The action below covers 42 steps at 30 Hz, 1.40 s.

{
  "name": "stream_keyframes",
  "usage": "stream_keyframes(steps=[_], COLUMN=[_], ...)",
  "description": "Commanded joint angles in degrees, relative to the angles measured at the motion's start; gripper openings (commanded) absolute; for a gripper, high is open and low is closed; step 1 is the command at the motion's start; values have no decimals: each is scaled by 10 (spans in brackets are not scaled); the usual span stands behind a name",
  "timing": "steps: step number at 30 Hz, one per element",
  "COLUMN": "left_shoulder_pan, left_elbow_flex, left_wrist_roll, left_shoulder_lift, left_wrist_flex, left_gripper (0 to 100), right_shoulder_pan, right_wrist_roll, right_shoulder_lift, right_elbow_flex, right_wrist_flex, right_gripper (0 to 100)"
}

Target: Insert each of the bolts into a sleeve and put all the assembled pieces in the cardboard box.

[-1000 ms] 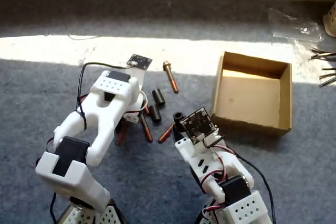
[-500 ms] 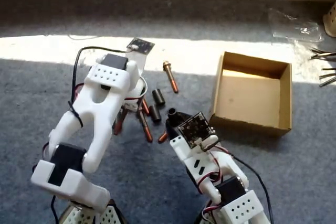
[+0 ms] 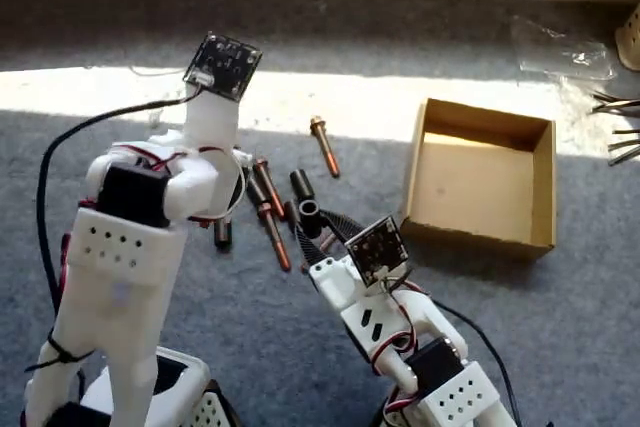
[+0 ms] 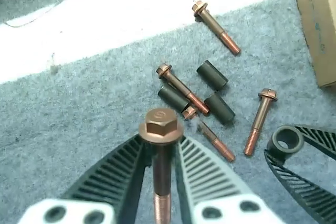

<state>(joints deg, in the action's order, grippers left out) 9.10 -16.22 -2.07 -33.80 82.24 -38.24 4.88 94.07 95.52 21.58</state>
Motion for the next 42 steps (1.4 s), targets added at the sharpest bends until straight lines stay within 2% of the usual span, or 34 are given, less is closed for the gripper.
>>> stream_keyframes(steps=[1,5,10,14,19,25,28,30,33,37,40,42], left_shoulder_pan=[9,6,22,25,29,29,29,29,29,29,35,45], left_elbow_flex=[-38,-122,-206,-232,-230,-294,-342,-369,-400,-424,-424,-424], left_wrist_roll=[-4,-4,0,0,1,0,2,36,126,176,222,224], left_shoulder_lift=[-95,-134,-184,-232,-307,-378,-396,-407,-414,-415,-415,-415], left_wrist_flex=[-27,-109,-249,-266,-280,-375,-436,-468,-505,-516,-517,-528], left_gripper=[4,4,4,4,4,4,4,4,4,4,4,4], right_shoulder_pan=[-4,-5,-4,-4,-6,-4,-4,-5,-6,-6,-7,-7], right_wrist_roll=[-4,-4,-1,4,98,-9,-30,-29,-29,-28,-28,-28], right_shoulder_lift=[7,7,7,7,7,7,7,7,7,6,7,4], right_elbow_flex=[-3,-7,-6,-3,-3,-3,-2,-2,23,68,75,75], right_wrist_flex=[-25,-25,-25,-23,-22,-26,-26,-37,-95,-157,-152,-152], right_gripper=[5,5,5,5,5,5,5,5,5,5,5,5])
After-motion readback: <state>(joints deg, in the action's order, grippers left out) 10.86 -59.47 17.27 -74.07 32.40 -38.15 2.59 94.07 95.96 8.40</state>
